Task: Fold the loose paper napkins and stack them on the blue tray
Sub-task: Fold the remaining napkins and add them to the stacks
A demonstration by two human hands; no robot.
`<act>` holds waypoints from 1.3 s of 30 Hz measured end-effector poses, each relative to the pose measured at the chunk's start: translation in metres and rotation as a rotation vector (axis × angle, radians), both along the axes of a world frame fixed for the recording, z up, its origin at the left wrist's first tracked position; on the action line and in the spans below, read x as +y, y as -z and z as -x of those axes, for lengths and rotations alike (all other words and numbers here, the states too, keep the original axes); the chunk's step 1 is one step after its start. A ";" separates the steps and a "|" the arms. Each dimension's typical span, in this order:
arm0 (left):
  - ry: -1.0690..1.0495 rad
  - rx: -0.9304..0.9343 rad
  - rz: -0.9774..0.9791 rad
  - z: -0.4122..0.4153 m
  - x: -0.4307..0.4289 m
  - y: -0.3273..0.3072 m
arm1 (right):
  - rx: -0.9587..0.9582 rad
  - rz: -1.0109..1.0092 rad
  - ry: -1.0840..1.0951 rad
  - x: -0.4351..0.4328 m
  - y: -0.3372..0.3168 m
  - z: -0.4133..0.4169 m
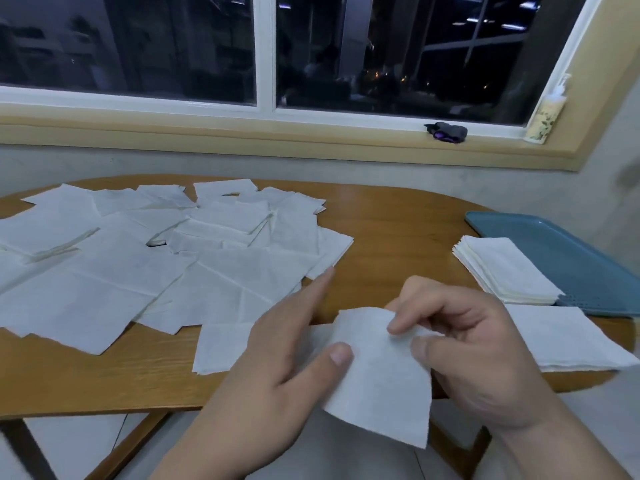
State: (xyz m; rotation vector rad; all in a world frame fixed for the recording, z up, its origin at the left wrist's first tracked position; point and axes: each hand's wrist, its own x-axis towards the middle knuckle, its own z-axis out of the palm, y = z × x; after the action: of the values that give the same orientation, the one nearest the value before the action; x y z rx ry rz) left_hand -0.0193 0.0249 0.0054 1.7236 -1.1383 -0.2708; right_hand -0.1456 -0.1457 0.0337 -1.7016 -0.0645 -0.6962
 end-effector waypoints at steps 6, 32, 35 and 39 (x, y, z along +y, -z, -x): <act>0.204 0.153 -0.065 -0.003 -0.001 0.003 | 0.003 -0.107 -0.094 -0.017 0.008 0.004; -0.310 0.170 0.064 -0.013 0.001 0.003 | 0.503 0.067 0.218 -0.014 0.011 0.000; -0.332 0.143 0.036 -0.012 -0.001 0.004 | 0.415 0.056 0.302 -0.015 0.013 -0.002; -0.337 0.094 -0.013 -0.011 -0.003 0.004 | 0.380 0.085 0.385 -0.019 0.021 -0.008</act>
State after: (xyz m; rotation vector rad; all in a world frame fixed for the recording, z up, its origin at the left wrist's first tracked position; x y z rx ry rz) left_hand -0.0079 0.0222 0.0012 1.8606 -0.7632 -0.1485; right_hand -0.1378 -0.1645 0.0123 -1.9233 0.5181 -0.6431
